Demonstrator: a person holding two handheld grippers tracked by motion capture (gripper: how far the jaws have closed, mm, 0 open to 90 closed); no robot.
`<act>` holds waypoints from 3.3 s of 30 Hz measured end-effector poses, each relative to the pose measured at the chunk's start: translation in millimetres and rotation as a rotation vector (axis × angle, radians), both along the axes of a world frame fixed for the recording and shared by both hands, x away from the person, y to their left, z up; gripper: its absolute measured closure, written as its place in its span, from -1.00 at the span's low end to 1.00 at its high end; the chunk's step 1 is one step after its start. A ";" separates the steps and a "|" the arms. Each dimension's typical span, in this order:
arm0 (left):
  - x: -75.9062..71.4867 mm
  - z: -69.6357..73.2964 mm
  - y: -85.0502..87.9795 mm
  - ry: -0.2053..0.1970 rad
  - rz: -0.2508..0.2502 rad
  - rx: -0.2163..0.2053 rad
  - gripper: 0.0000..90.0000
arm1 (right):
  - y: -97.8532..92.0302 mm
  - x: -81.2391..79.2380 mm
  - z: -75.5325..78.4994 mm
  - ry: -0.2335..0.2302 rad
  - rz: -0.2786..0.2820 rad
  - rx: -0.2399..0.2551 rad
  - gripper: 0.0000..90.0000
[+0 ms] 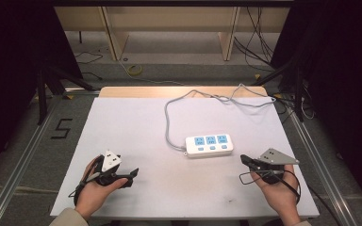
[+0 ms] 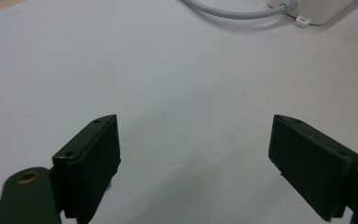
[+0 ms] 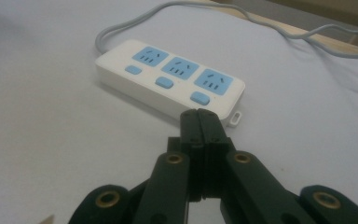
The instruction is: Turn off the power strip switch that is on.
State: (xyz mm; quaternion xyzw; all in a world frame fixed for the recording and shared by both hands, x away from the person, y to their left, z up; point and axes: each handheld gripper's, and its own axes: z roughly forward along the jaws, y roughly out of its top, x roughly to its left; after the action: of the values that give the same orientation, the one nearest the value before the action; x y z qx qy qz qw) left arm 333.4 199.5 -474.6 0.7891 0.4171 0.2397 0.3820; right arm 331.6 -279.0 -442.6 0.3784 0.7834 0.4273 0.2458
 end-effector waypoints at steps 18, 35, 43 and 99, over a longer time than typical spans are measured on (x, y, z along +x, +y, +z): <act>-0.1 0.1 0.0 -0.002 0.000 -0.001 -0.63 | 10.6 7.3 7.4 0.000 0.015 -0.032 1.00; -0.1 0.2 -0.2 -0.001 -0.001 0.002 -0.63 | 21.9 16.6 13.2 0.020 0.018 -0.059 1.00; 0.1 0.0 -1.0 -0.001 -0.002 0.003 -0.63 | 23.6 20.4 15.9 0.029 0.022 -0.064 1.00; 0.1 -0.5 -3.1 -0.001 -0.010 0.014 -0.63 | 38.6 42.3 26.6 0.071 0.034 -0.103 1.00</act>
State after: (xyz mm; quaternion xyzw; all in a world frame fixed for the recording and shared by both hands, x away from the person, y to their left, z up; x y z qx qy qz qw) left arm 333.5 196.3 -475.1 0.7936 0.4112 0.2412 0.3781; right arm 373.9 -240.5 -416.0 0.3669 0.8189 0.3769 0.2298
